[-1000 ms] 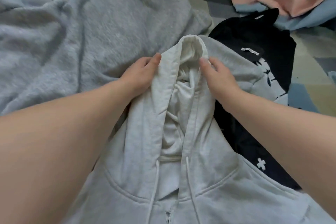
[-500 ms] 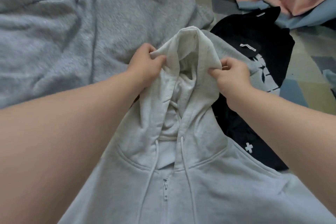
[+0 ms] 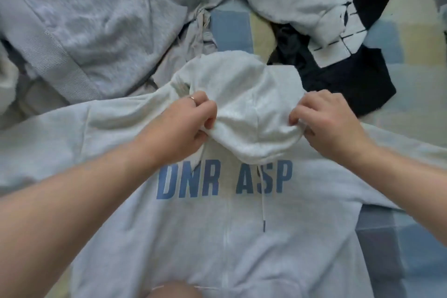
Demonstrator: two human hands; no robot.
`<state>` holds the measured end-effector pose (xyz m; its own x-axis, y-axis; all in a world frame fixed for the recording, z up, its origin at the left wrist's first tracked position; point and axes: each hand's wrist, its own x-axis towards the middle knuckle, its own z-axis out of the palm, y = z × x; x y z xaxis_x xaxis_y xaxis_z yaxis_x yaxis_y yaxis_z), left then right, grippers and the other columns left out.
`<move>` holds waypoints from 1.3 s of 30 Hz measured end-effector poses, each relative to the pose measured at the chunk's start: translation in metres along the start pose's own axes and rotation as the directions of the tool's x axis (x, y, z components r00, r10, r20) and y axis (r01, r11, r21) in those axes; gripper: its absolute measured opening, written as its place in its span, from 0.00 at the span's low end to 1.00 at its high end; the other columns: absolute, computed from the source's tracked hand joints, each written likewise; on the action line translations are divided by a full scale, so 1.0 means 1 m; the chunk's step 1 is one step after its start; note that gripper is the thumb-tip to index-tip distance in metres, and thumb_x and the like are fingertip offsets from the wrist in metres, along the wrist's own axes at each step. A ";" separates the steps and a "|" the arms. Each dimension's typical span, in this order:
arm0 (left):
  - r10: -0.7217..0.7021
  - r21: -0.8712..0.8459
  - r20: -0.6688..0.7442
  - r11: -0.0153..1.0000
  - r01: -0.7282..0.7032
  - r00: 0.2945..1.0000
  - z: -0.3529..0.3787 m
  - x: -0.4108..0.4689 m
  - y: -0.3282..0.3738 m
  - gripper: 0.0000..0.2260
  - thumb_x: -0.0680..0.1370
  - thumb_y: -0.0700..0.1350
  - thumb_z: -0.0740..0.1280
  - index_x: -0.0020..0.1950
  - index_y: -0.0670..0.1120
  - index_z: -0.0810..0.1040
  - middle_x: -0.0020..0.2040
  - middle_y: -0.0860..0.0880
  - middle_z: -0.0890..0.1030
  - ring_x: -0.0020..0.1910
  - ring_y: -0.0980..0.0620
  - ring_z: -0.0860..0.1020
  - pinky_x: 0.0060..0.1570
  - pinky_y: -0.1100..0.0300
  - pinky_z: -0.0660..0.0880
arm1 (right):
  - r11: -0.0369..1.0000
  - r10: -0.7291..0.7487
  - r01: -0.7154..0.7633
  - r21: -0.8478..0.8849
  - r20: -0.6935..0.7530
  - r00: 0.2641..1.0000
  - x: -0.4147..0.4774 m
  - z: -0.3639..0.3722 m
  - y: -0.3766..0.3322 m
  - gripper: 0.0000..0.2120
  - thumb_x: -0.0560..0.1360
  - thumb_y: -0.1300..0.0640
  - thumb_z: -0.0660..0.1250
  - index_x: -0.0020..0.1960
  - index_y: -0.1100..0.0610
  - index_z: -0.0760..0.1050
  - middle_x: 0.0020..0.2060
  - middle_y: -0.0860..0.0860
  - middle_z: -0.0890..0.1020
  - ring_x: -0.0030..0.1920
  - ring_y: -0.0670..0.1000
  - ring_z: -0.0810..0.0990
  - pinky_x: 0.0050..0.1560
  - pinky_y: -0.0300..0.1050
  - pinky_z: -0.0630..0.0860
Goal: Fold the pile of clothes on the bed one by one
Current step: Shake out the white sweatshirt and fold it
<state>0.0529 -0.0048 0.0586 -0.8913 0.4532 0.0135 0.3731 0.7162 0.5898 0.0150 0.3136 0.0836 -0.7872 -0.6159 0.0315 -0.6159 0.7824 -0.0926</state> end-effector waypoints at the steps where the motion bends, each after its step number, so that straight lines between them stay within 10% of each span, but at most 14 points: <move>1: 0.014 0.023 0.048 1.000 -0.015 0.999 0.009 -0.016 0.007 0.13 0.67 0.32 0.69 0.45 0.46 0.72 0.47 0.49 0.72 0.40 0.46 0.72 0.36 0.52 0.73 | 0.999 -0.039 0.040 -0.002 0.059 0.997 -0.016 0.006 -0.009 0.15 0.63 0.72 0.72 0.45 0.56 0.81 0.42 0.54 0.78 0.42 0.60 0.75 0.44 0.52 0.66; 7: -0.032 0.142 0.392 0.990 -0.026 0.920 0.051 -0.080 0.031 0.05 0.74 0.44 0.62 0.48 0.50 0.77 0.48 0.52 0.76 0.45 0.45 0.75 0.38 0.55 0.64 | 0.998 -0.065 0.064 0.022 0.544 0.836 -0.074 0.040 -0.043 0.13 0.71 0.62 0.68 0.50 0.47 0.80 0.48 0.46 0.79 0.51 0.55 0.77 0.46 0.48 0.66; 10: 0.064 0.182 0.082 0.980 -0.078 0.995 0.044 -0.072 0.031 0.08 0.74 0.50 0.61 0.45 0.48 0.78 0.45 0.50 0.77 0.41 0.44 0.74 0.38 0.51 0.71 | 0.976 0.035 -0.074 0.203 0.190 0.981 -0.073 0.032 -0.052 0.15 0.69 0.58 0.56 0.47 0.56 0.80 0.45 0.51 0.79 0.44 0.59 0.76 0.41 0.48 0.68; 13: -0.010 0.285 -0.203 0.956 0.069 0.979 0.041 -0.036 0.031 0.12 0.77 0.49 0.62 0.55 0.45 0.79 0.57 0.45 0.79 0.55 0.38 0.76 0.51 0.45 0.73 | 0.959 0.198 -0.195 0.204 0.008 0.980 -0.050 0.042 -0.060 0.23 0.73 0.50 0.58 0.65 0.56 0.76 0.63 0.56 0.76 0.61 0.61 0.73 0.56 0.59 0.74; 16: -0.211 0.322 -0.046 0.922 0.214 0.976 0.058 0.000 0.018 0.24 0.81 0.59 0.54 0.77 0.56 0.66 0.80 0.46 0.62 0.80 0.41 0.56 0.76 0.42 0.54 | 0.945 0.286 -0.312 0.100 0.210 0.935 -0.023 0.069 -0.064 0.39 0.75 0.33 0.50 0.81 0.49 0.53 0.81 0.55 0.50 0.80 0.60 0.48 0.76 0.64 0.51; 19: -0.328 0.376 0.067 0.883 0.281 0.942 0.087 0.007 -0.019 0.29 0.81 0.66 0.46 0.82 0.62 0.48 0.84 0.49 0.45 0.82 0.46 0.40 0.78 0.44 0.37 | 0.941 0.332 -0.336 -0.046 0.322 0.886 -0.011 0.112 -0.058 0.46 0.72 0.24 0.40 0.82 0.47 0.38 0.81 0.55 0.38 0.80 0.56 0.35 0.77 0.64 0.36; 39: -0.226 0.367 0.130 0.916 0.165 0.965 0.141 -0.087 -0.004 0.42 0.76 0.75 0.50 0.83 0.55 0.43 0.83 0.51 0.38 0.81 0.49 0.37 0.78 0.48 0.36 | 0.959 0.206 -0.263 0.103 0.383 0.901 -0.092 0.143 -0.093 0.52 0.70 0.20 0.48 0.82 0.48 0.37 0.80 0.56 0.34 0.80 0.55 0.33 0.79 0.59 0.39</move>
<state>0.1649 0.0273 -0.0587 -0.9115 0.3442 -0.2251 0.2886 0.9253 0.2461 0.1491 0.2841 -0.0529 -0.8233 -0.4293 -0.3714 -0.3805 0.9029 -0.2000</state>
